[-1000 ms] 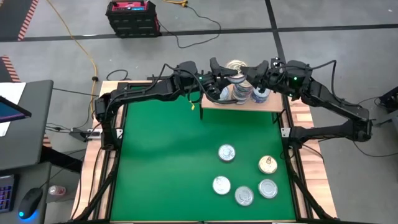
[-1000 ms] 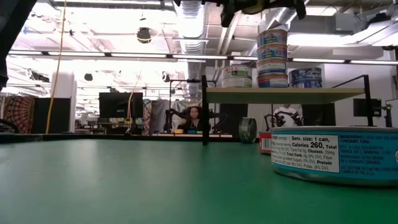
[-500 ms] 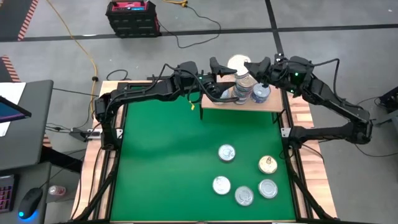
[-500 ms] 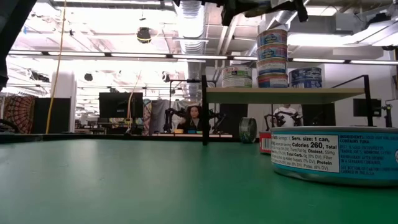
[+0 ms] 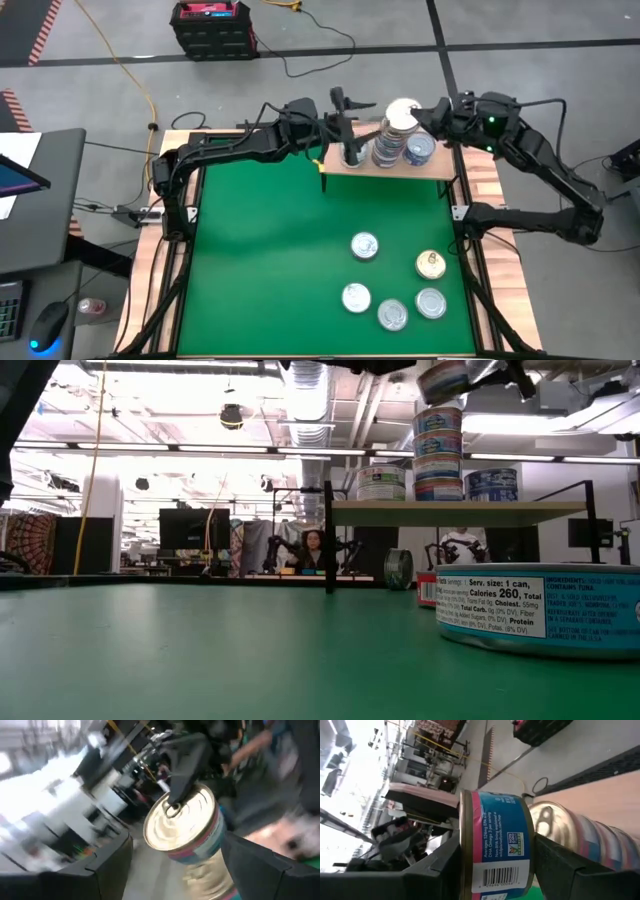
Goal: Stack canned seafood by type on shelf
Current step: Stack the pink tuna can on top of the pink tuna can
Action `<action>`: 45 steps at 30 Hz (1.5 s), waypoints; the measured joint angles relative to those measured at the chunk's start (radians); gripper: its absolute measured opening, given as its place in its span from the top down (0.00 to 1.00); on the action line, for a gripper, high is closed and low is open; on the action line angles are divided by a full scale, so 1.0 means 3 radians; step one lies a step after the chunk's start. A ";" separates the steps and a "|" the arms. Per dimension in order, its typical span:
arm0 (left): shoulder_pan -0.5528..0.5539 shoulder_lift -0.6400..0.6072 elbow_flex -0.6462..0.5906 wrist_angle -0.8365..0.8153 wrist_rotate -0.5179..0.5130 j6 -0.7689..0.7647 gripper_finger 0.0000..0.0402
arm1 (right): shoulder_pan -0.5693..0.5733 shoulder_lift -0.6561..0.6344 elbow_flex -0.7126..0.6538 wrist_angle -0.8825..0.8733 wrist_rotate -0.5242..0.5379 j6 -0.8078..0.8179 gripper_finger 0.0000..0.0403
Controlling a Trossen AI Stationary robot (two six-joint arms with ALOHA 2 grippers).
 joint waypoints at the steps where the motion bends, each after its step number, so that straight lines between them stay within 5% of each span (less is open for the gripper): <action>1: 0.0001 0.0000 0.0000 -0.0004 0.0022 -0.0313 0.28 | -0.0020 -0.0005 0.0000 -0.0044 -0.0007 -0.0001 0.45; 13: 0.0470 0.0000 0.0000 -0.0365 0.0872 -0.2562 0.28 | -0.0142 0.0180 0.0000 -0.0103 -0.0107 -0.0165 0.45; 45: 0.0456 0.0001 -0.0001 -0.0320 0.1342 -0.2038 0.28 | -0.0142 0.0238 0.0001 -0.0157 -0.0549 -0.0302 0.33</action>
